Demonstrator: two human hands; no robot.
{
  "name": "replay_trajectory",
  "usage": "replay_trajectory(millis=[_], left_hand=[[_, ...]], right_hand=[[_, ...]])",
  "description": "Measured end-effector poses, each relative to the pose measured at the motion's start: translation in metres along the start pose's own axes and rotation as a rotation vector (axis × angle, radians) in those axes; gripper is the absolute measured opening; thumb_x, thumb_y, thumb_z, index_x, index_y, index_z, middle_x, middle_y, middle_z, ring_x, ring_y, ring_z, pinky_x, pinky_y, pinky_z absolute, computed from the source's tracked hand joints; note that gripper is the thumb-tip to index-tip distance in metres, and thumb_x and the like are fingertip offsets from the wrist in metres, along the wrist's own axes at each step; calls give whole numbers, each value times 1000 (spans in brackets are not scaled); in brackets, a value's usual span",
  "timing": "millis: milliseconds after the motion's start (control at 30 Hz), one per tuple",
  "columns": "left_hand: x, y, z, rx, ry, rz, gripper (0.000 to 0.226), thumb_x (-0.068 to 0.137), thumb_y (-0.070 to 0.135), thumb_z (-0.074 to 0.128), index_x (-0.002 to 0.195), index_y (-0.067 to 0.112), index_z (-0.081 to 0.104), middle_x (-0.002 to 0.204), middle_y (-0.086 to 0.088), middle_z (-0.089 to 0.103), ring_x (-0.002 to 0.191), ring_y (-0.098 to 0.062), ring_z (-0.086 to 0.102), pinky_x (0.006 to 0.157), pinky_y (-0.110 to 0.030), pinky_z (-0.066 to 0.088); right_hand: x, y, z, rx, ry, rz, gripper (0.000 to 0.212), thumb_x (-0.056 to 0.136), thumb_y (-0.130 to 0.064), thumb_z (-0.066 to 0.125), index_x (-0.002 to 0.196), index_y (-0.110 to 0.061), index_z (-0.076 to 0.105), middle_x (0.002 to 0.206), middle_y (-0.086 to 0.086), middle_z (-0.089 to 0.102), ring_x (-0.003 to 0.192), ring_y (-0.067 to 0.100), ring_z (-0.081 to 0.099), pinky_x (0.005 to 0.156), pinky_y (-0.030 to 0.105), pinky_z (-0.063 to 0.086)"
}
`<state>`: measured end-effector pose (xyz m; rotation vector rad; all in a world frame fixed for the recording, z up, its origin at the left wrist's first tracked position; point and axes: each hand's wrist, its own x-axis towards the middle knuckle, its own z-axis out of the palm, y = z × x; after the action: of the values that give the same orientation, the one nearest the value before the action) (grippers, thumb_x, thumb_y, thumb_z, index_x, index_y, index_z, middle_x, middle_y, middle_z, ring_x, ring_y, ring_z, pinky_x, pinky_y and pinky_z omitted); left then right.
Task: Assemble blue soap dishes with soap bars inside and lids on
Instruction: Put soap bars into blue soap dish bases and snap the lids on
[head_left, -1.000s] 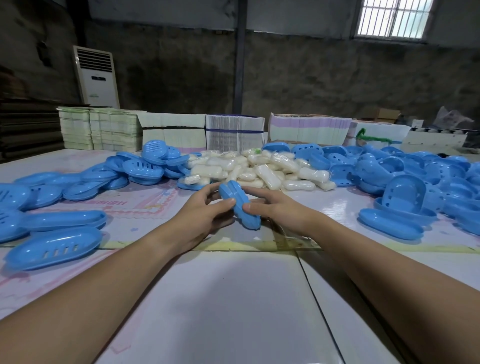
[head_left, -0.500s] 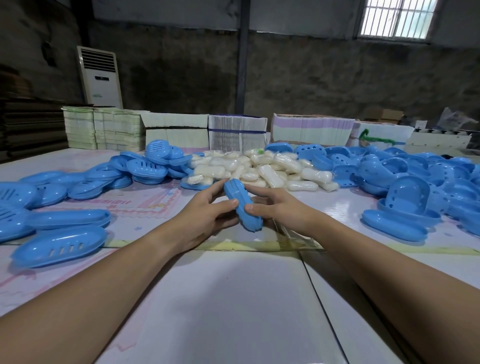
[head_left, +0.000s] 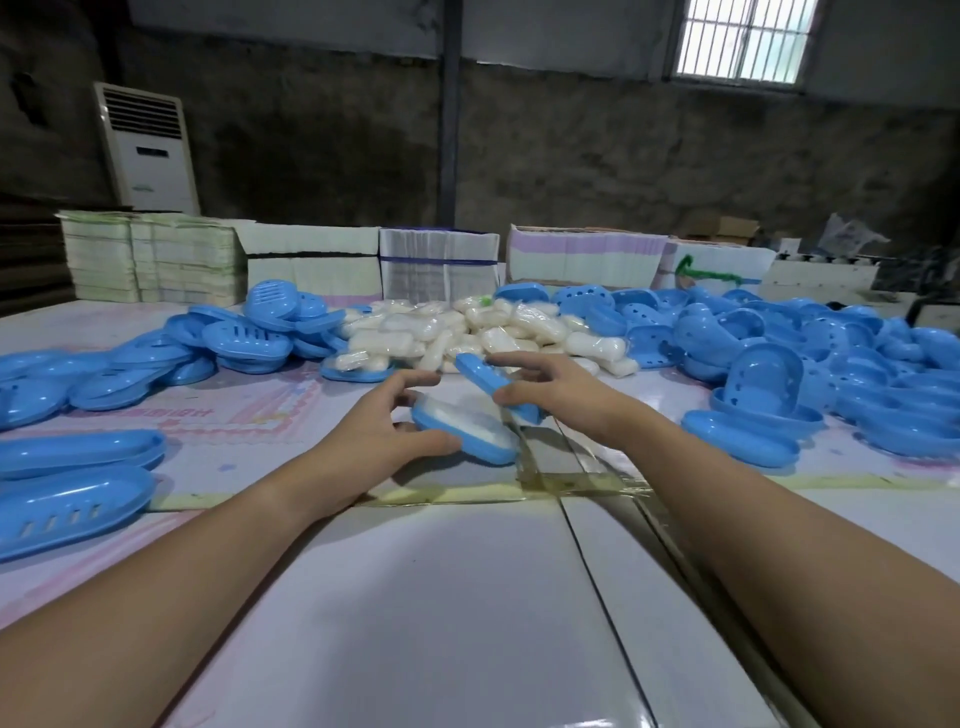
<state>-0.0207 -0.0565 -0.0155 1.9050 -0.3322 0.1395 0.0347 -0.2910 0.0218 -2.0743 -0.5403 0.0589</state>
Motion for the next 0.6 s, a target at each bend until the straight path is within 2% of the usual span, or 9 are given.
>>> replay_trajectory(millis=[100, 167, 200, 300, 400, 500, 600], left_hand=[[0, 0, 1, 63, -15, 3, 58, 72, 33, 90, 117, 52, 58, 125, 12, 55, 89, -17, 70, 70, -12, 51], [-1, 1, 3, 85, -19, 4, 51, 73, 31, 89, 112, 48, 63, 125, 13, 56, 95, -24, 69, 74, -18, 53], [-1, 1, 3, 78, -22, -2, 47, 73, 29, 89, 110, 46, 65, 124, 11, 59, 97, -29, 67, 74, -22, 54], [-2, 1, 5, 22, -60, -34, 43, 70, 23, 91, 103, 41, 69, 113, -4, 70, 87, -30, 70, 65, -23, 55], [-2, 2, 5, 38, -79, -25, 43, 69, 20, 92, 100, 41, 70, 111, -5, 71, 78, -16, 72, 65, -21, 55], [-2, 2, 6, 80, -77, -6, 42, 69, 24, 92, 95, 47, 69, 114, -1, 69, 84, -15, 72, 71, -24, 56], [-1, 0, 5, 86, -82, 6, 42, 68, 26, 92, 96, 48, 69, 117, 1, 67, 86, -15, 72, 71, -23, 56]], right_hand=[[7, 19, -28, -427, 280, 161, 67, 76, -44, 72, 139, -35, 50, 123, 1, 61, 107, 19, 55, 84, 31, 45], [4, 31, -44, -776, 446, 332, 69, 79, -47, 65, 143, -33, 41, 136, 5, 52, 120, 28, 44, 92, 42, 40], [2, 36, -52, -867, 492, 397, 67, 82, -47, 61, 143, -31, 39, 141, 7, 46, 126, 33, 37, 96, 47, 36], [-4, 44, -70, -945, 549, 522, 49, 87, -37, 54, 134, -28, 45, 143, 10, 38, 133, 38, 29, 105, 57, 27], [-7, 46, -79, -910, 527, 644, 39, 87, -24, 48, 125, -24, 50, 139, 10, 41, 134, 39, 28, 104, 60, 23], [-12, 53, -82, -859, 520, 702, 32, 88, -21, 44, 120, -19, 50, 133, 10, 45, 133, 36, 30, 101, 57, 29], [-15, 62, -83, -858, 584, 623, 29, 88, -17, 45, 116, -16, 53, 125, 9, 51, 124, 33, 39, 97, 48, 40]])
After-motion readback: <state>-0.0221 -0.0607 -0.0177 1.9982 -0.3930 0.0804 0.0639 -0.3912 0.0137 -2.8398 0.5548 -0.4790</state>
